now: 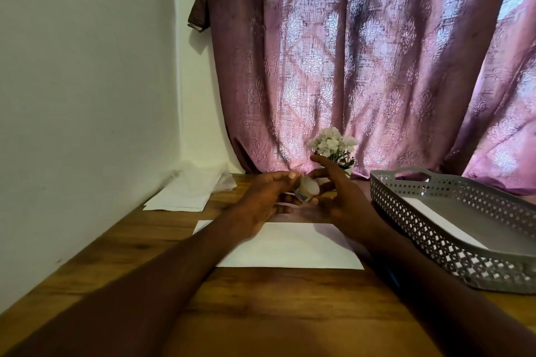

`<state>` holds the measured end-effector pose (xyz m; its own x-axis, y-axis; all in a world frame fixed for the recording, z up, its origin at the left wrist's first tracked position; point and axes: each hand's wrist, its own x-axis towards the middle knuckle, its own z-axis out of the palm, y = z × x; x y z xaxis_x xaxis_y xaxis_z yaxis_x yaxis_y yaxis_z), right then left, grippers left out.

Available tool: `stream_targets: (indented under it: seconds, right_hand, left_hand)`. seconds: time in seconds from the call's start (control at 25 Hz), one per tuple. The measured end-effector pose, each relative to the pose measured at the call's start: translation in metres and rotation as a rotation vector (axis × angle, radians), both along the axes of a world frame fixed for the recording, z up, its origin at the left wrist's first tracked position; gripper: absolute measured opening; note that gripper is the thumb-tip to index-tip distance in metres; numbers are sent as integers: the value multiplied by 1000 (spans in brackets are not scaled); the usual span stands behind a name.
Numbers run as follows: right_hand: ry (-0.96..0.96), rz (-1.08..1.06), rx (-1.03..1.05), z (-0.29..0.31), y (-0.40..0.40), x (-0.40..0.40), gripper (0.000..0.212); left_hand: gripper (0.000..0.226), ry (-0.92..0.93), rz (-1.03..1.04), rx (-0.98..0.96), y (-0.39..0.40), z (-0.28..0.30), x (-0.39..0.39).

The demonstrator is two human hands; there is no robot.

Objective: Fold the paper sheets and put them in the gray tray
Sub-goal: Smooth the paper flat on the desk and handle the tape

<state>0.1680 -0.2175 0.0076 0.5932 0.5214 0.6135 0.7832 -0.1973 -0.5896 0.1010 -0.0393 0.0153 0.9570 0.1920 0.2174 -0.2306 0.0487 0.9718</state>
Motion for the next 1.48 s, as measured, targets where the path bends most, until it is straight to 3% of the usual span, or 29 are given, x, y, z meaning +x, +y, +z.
stream_targets:
  seconds: [0.44,0.64,0.8,0.96,1.08,1.16,1.24,1.36,1.48]
  right_hand:
    - [137,34,105,-4,4,2,58]
    - [139,-186,55,0,-3,5,47]
    - [-162,-446,-177,0,-18,19,9]
    - [-176,-614,-444,-5,-30,31,14]
    - [-130,-634,-520,-7,-31,32,18]
    - [-194,-635,-485,-5,-30,30,23]
    - [-265,-643,-300,0,-29,25,28]
    - [-117,-397,14,10,-17,7,23]
    - [9,-240,20,12,-4,-11,34]
  left_hand:
    - [19,-10,93,8,8,-3,3]
    - [16,24,182,39,12,-8,6]
    - [17,42,177,16,14,-9,9]
    - [14,57,165,25,14,-10,11]
    - [19,50,174,45,12,-12,11]
    - [20,44,184,66,11,-12,10]
    - [19,37,188,63,9,-11,10]
    - [15,29,186,-16,2,-8,9]
    - [12,16,179,-73,-7,-5,6]
